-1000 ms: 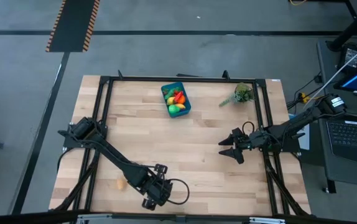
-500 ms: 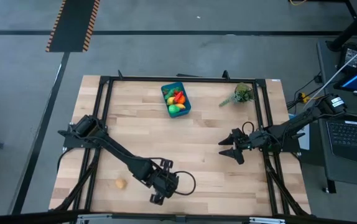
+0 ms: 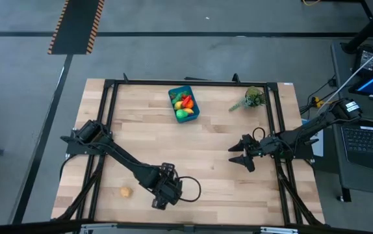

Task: Pick and placing Produce into tupperware
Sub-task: Put the potato into the blue bin

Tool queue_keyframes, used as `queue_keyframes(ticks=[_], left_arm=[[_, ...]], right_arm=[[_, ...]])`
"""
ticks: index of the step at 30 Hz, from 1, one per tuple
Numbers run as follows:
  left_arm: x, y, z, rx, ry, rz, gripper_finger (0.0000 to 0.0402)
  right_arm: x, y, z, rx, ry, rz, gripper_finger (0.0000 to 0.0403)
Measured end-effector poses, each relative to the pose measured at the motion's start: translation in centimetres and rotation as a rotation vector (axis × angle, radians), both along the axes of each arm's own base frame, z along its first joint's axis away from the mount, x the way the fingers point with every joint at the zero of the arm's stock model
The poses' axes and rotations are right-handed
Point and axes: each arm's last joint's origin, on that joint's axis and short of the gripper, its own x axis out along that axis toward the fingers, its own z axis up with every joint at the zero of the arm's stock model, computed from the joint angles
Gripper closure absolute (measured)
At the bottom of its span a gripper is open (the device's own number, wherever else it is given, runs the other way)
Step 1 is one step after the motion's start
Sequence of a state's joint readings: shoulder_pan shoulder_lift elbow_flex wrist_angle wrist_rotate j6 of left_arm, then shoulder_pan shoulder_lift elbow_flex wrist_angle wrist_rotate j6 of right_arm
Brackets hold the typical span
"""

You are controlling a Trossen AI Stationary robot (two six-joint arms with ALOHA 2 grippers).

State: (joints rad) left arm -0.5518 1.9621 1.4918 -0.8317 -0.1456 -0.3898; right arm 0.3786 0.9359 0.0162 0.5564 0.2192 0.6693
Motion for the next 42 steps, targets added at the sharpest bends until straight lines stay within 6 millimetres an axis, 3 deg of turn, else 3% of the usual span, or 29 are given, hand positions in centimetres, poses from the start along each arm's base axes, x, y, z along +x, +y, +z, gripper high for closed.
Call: queue_keyframes(ticks=[5,9,15,21,27,33,42], left_arm=[[-1.8,0.3,-0.3,0.000,0.206,-0.012,0.0119],[-3.5,-0.1,-0.3,0.095,0.288,0.034,0.0123],[-7.8,-1.4,2.6,0.332,0.171,0.167,0.0124],[-12.4,-3.6,6.4,0.228,0.039,0.162,0.0124],[-16.2,-5.3,8.1,0.130,-0.039,0.233,0.0124],[-17.5,-6.1,8.1,0.129,-0.056,0.198,0.0122],[-17.1,-6.0,8.2,0.117,-0.076,0.225,0.0119]], right_arm=[[0.0,0.0,-0.2,-0.006,0.017,-0.001,0.0104],[0.0,0.0,-0.4,-0.009,0.028,-0.001,0.0104],[0.1,0.0,-0.4,-0.008,0.027,-0.001,0.0104],[0.1,0.0,-0.3,-0.004,0.018,-0.001,0.0104],[0.2,0.1,-0.1,0.008,-0.005,-0.003,0.0104],[0.3,0.1,0.3,0.020,-0.042,-0.009,0.0104],[0.3,0.1,0.4,0.023,-0.055,-0.026,0.0104]])
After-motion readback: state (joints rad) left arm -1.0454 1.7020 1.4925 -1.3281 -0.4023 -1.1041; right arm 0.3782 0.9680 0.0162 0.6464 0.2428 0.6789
